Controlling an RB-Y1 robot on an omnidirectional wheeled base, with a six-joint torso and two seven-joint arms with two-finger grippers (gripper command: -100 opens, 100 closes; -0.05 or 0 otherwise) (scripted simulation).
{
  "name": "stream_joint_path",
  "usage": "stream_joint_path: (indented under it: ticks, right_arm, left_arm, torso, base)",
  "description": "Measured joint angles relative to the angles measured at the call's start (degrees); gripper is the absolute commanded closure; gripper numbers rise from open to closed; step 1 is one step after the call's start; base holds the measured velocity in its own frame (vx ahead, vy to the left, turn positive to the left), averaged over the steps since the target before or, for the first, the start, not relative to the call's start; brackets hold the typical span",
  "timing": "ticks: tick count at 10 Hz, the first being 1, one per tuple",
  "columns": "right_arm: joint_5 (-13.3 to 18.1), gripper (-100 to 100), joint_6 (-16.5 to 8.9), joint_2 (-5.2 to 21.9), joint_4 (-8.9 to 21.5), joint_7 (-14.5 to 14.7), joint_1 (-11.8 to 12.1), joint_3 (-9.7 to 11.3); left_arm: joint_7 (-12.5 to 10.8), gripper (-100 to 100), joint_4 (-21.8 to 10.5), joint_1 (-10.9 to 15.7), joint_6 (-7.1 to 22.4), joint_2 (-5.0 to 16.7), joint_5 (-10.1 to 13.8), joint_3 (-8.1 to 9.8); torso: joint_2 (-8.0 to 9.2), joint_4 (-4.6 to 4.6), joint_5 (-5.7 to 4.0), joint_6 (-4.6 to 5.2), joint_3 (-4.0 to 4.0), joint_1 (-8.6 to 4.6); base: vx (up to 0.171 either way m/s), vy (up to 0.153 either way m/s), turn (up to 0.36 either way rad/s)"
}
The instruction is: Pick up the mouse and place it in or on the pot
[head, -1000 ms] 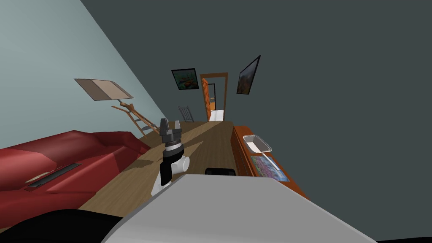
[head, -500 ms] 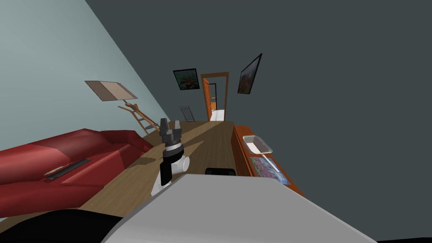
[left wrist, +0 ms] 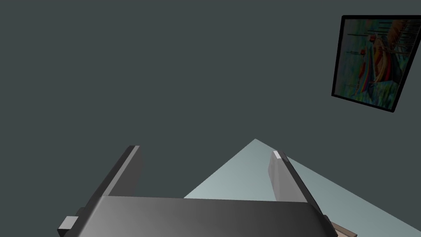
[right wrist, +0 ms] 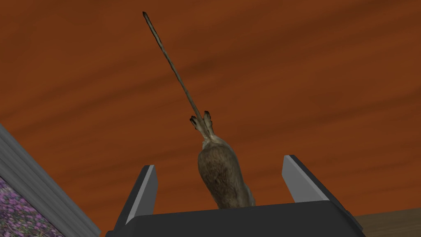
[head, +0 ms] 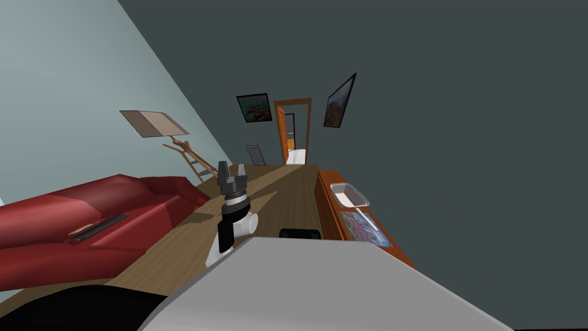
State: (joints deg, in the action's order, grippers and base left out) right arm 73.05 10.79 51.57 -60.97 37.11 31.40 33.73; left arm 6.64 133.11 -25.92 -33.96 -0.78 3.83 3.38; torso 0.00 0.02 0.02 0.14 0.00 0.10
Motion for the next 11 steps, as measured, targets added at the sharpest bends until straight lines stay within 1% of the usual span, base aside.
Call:
stream_joint_path:
  ticks: [1,2,3,4,5,6,7,8,9,10,11]
  right_arm:
    - [-1.4,-100,0.1,-0.3,0.9,0.8,-0.7,0.3]
    - [-3.1,-100,-0.1,0.0,1.6,1.7,-1.9,1.8]
    - [-4.4,-100,-0.1,-0.1,2.2,2.4,-2.6,2.3]
    - [-6.0,-100,-0.3,0.4,2.8,2.9,-3.9,4.0]
    - [-7.3,-100,-0.3,0.3,3.5,3.6,-4.6,4.4]
    - [-8.9,-100,-0.5,0.7,4.1,4.2,-5.8,6.0]
    - [-10.2,-100,-0.6,0.7,4.7,4.7,-6.6,6.8]
    - [-11.8,-100,-0.5,0.9,5.6,5.3,-8.0,8.3]
    - [-13.0,-100,-0.6,1.0,6.2,5.8,-8.8,9.0]
    - [-14.7,-100,-0.7,1.0,7.2,6.6,-10.1,10.3]
    - [-15.8,-100,-0.9,1.2,7.5,7.1,-10.7,11.2]
  left_arm:
    - [0.0,0,0.0,0.0,0.0,0.0,0.0,0.00]
    - [0.0,0,0.0,0.0,0.0,0.0,0.0,0.00]
    - [0.0,0,0.0,0.0,0.0,0.0,0.0,0.00]
    - [0.0,0,0.0,0.0,0.0,0.0,0.0,0.00]
    - [0.0,0,0.0,0.0,0.0,0.0,0.0,0.00]
    - [0.0,0,0.0,0.0,0.0,0.0,0.0,0.00]
    - [0.0,0,0.0,0.0,0.0,0.0,0.0,0.00]
    - [0.0,0,0.0,0.0,0.0,0.0,0.0,0.00]
    - [0.0,0,0.0,0.0,0.0,0.0,0.0,0.00]
    - [0.0,0,0.0,0.0,0.0,0.0,0.0,0.00]
    - [0.0,0,0.0,0.0,0.0,0.0,0.0,0.00]
  torso:
    - [-0.01,0.00,0.00,0.01,-0.01,-0.02]
    - [0.00,0.00,0.00,0.00,0.00,-0.01]
    - [-0.01,0.00,0.00,0.01,-0.01,-0.02]
    - [0.00,0.00,0.00,0.00,0.00,-0.01]
    - [-0.01,0.00,0.00,0.02,0.00,-0.02]
    - [-0.01,0.00,0.00,0.01,0.00,-0.03]
    - [-0.01,0.00,-0.04,0.01,0.00,-0.08]
    - [-0.02,0.03,-0.08,-0.03,0.01,-0.19]
    - [-0.03,0.04,-0.10,-0.03,0.01,-0.26]
    - [-0.02,0.05,-0.14,-0.06,0.02,-0.37]
    - [-0.04,0.05,-0.16,-0.05,0.01,-0.44]
  base:
    - [-0.035,0.009,0.004]
    - [-0.030,0.008,0.003]
    - [-0.037,0.011,0.003]
    - [-0.032,0.006,0.004]
    - [-0.034,0.005,0.003]
    - [-0.032,0.003,0.003]
    - [-0.036,0.010,-0.002]
    - [-0.031,0.010,0.006]
    - [-0.039,0.005,0.003]
    - [-0.030,0.010,0.006]
    - [-0.037,0.009,0.002]
